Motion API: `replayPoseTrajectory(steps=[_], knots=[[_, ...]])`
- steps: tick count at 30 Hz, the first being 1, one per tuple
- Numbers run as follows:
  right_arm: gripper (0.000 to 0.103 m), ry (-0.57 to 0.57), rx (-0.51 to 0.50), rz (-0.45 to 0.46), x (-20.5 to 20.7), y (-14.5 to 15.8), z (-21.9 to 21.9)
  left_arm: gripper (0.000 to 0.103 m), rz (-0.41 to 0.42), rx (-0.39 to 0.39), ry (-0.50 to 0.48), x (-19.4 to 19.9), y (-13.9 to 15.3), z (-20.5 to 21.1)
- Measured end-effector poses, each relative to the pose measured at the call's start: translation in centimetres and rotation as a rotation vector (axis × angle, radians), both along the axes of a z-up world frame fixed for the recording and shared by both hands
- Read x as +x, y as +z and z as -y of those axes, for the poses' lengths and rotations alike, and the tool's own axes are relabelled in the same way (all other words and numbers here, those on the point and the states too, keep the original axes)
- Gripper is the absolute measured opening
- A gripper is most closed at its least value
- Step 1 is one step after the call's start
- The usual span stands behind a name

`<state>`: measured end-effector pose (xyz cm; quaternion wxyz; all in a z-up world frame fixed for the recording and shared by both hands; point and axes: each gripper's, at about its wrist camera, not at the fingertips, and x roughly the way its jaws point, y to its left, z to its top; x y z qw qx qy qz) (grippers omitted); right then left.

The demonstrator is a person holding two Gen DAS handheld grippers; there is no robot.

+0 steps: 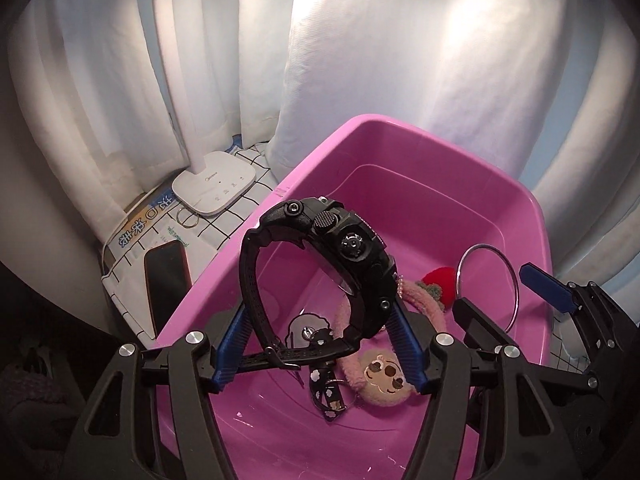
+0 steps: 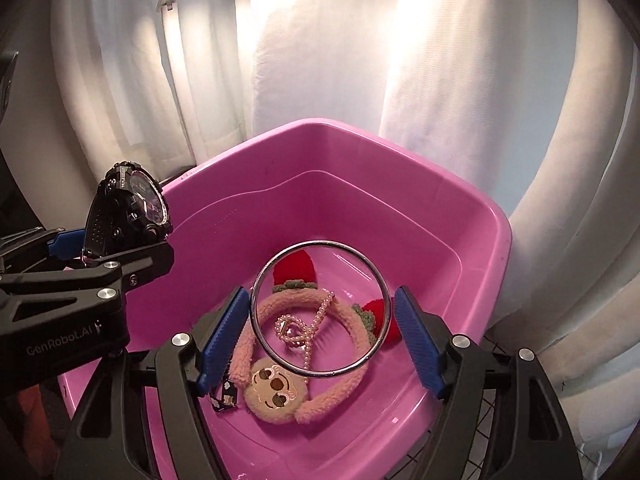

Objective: Organize jewelry
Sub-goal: 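Open both tools to drop the bangle and watch into the tub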

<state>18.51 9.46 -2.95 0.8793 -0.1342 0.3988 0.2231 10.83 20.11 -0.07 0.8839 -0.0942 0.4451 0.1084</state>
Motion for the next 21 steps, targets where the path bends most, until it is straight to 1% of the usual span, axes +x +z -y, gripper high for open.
replayPoseTrajectory(steps=[2,4,5,6,7,9,14,21], knots=[[0.072,-0.013,-0.026,-0.004,0.2,0.1,0.0,0.064,-0.007,-0.013,0.001,0.1,-0.4,-0.1],[0.072,-0.023,-0.045,-0.005,0.4,0.1,0.1,0.075,0.008,-0.001,0.006,0.0,-0.2,0.0],[0.072,-0.028,-0.045,-0.004,0.4,0.2,0.3,0.083,0.025,0.008,0.007,-0.1,0.1,0.0],[0.072,-0.035,-0.042,-0.005,0.5,0.2,0.5,0.087,0.044,0.016,0.006,-0.2,0.5,0.1],[0.072,-0.045,-0.039,-0.005,0.6,0.3,0.7,0.088,0.057,0.021,0.001,-0.3,0.9,0.2],[0.072,-0.062,-0.032,-0.011,0.8,0.5,1.2,0.093,0.07,0.028,0.002,-0.4,1.6,0.3],[0.072,-0.09,-0.025,-0.018,0.7,0.6,2.1,0.095,0.089,-0.002,0.008,-0.9,2.3,0.3],[0.072,-0.124,-0.004,-0.028,-0.8,1.1,3.6,0.097,0.082,-0.027,0.004,-2.3,2.7,1.3]])
